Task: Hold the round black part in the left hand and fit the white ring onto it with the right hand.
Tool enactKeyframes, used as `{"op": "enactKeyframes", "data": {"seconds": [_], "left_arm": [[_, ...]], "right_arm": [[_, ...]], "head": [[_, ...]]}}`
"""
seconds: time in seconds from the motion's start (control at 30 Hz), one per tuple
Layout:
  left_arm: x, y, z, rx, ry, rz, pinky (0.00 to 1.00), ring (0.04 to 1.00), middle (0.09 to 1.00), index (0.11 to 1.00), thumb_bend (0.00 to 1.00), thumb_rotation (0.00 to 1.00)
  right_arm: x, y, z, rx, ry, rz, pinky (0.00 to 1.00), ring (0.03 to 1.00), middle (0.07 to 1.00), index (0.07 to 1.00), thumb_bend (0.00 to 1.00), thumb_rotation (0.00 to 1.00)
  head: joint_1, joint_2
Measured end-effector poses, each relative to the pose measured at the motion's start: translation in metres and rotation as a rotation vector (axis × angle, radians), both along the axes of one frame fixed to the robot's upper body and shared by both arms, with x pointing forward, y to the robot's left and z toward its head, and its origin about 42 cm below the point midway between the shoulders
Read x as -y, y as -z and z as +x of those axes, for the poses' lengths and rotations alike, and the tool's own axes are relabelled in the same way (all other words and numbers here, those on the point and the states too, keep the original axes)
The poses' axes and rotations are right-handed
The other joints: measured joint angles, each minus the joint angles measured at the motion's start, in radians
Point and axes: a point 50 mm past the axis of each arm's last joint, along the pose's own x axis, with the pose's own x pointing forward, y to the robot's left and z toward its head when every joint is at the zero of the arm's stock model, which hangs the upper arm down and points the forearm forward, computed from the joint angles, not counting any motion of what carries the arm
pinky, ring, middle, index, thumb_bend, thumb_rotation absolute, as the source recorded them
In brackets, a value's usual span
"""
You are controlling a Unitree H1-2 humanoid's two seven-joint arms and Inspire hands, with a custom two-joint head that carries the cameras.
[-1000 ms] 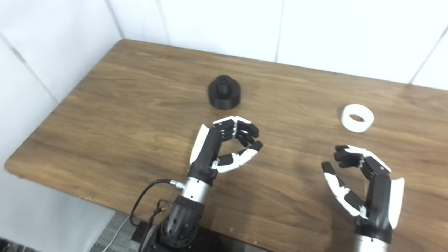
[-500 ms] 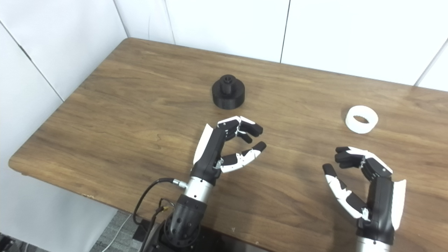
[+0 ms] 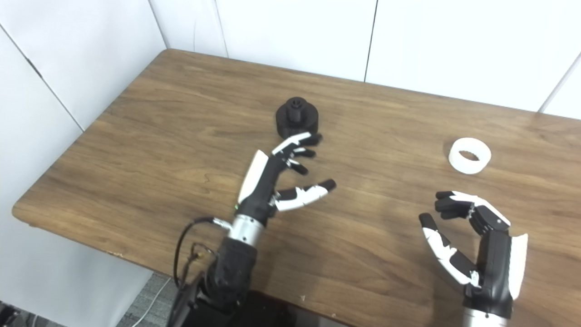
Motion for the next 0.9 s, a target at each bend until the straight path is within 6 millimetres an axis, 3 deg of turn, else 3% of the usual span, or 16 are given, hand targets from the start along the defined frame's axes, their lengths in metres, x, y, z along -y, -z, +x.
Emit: {"op": "enactKeyframes", "data": {"seconds": [0.33,0.47,0.67,0.9], "left_arm": [[-0.009,-0.016,0.022,0.012,-0.016,0.044,0.73,0.849,0.874,0.845,0.74,0.29],[-0.017,-0.021,0.031,0.026,-0.040,0.085,0.86,0.917,0.911,0.871,0.75,0.31],[-0.026,-0.030,0.054,0.049,-0.064,0.179,0.81,0.929,0.949,0.899,0.76,0.33],[-0.033,-0.040,0.074,0.049,-0.092,0.232,0.81,0.955,0.965,0.903,0.79,0.34]], "right_arm": [[0.001,0.000,0.000,-0.002,-0.001,0.004,0.46,0.529,0.599,0.497,0.50,0.15],[0.000,0.000,0.000,-0.002,-0.007,0.004,0.46,0.529,0.601,0.496,0.50,0.16],[0.001,0.000,0.000,-0.002,-0.007,0.003,0.46,0.524,0.599,0.497,0.50,0.16],[0.001,0.000,-0.001,0.008,-0.009,0.005,0.45,0.518,0.594,0.496,0.50,0.15]], "head": [[-0.003,-0.002],[-0.006,-0.003],[-0.009,-0.006],[-0.011,-0.006]]}}
